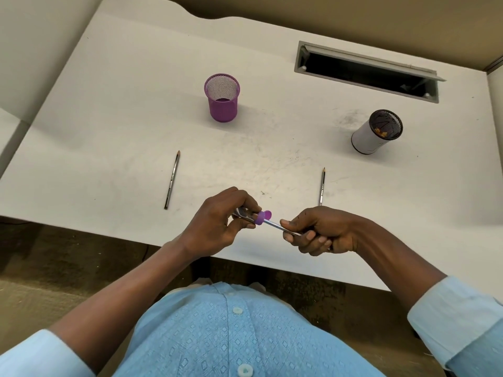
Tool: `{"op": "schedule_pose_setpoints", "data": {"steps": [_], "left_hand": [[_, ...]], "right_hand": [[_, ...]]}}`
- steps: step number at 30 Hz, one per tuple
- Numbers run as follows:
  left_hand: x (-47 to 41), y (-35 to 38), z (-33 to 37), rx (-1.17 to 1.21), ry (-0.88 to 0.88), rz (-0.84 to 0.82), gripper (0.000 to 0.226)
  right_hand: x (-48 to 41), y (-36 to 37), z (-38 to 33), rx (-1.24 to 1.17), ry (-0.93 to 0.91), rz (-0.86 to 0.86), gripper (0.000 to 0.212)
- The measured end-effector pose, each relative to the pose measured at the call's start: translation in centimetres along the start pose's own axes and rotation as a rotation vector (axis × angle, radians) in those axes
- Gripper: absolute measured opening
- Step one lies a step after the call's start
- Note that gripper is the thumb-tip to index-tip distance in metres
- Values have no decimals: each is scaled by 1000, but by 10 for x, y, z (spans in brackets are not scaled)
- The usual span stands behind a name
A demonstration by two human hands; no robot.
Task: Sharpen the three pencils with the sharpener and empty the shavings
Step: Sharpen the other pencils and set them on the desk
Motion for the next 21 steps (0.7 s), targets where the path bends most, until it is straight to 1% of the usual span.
{"op": "schedule_pose_setpoints", "data": {"steps": [4,7,9,12,14,17,21], "left_hand": [[1,-13,-15,11,-99,46,31],[4,-21,-28,8,-192,78,30],[8,-24,-36,7,-271,128,29],[17,-22,-51,108,-431,228,28],[21,-14,-58,168,-522,259,27],[26,-2,-64,212,-609,249,25],[30,12,-65,232,-653,203,25]], "right_hand": [[4,-10,0,61,-81,65,35],[7,-19,-3,89,-224,161,36],[7,-26,-4,70,-321,247,37],[5,-39,1,-79,-455,380,35],[4,-46,3,-148,-537,448,31],[5,-55,6,-274,-633,526,23],[4,-69,15,-437,-694,644,15]]}}
Point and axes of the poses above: each hand's wrist, its own x-axis away from the middle knuckle, its own y-axis out of the palm, z = x × y, the point moved 9 cm from there along -x, towards the middle knuckle, and after that the axes turned 5 degrees about -z, right-handed, at the moved point
